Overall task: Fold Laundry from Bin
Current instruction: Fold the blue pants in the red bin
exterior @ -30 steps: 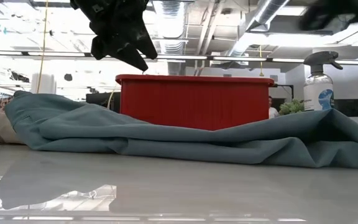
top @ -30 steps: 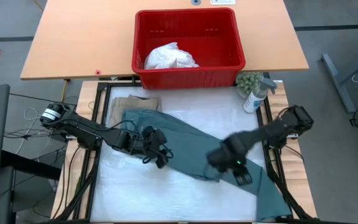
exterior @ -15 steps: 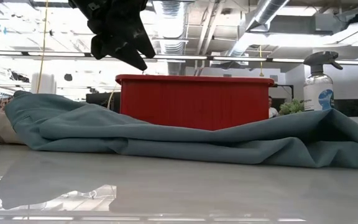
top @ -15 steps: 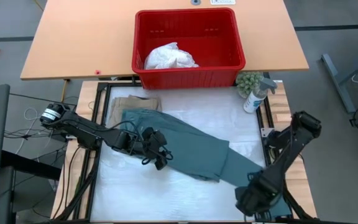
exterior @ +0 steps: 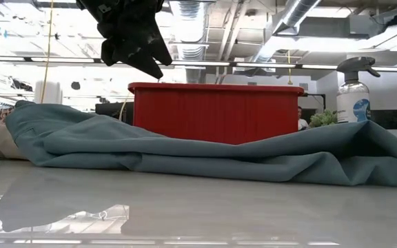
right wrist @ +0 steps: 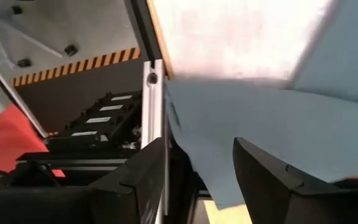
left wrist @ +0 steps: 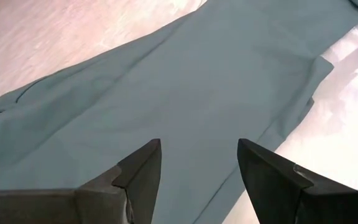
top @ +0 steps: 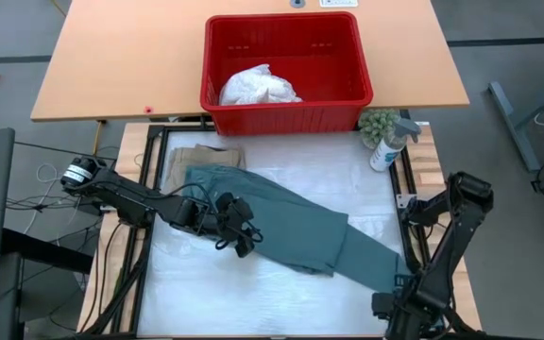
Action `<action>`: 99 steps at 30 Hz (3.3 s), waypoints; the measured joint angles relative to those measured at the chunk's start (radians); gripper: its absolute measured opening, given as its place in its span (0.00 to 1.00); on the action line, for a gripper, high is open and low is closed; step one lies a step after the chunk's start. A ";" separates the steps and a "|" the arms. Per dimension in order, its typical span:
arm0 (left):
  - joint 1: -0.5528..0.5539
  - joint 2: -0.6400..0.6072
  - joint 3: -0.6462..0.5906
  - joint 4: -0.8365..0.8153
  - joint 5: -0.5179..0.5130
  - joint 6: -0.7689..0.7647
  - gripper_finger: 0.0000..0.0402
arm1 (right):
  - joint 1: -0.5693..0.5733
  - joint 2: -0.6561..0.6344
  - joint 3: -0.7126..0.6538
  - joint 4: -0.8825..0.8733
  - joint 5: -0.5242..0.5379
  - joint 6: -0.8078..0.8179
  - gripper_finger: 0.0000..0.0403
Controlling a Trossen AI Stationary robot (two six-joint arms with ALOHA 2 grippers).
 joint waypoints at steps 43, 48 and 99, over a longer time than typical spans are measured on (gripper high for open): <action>0.001 -0.001 0.000 -0.033 -0.007 0.028 0.50 | 0.065 0.145 -0.103 0.197 -0.138 0.086 0.05; 0.001 -0.001 0.000 -0.032 -0.009 0.028 0.50 | 0.042 0.123 -0.031 0.110 -0.111 0.055 0.04; 0.001 -0.001 0.000 -0.028 -0.087 -0.052 0.50 | -0.627 -0.300 0.292 -0.078 0.164 -0.676 0.04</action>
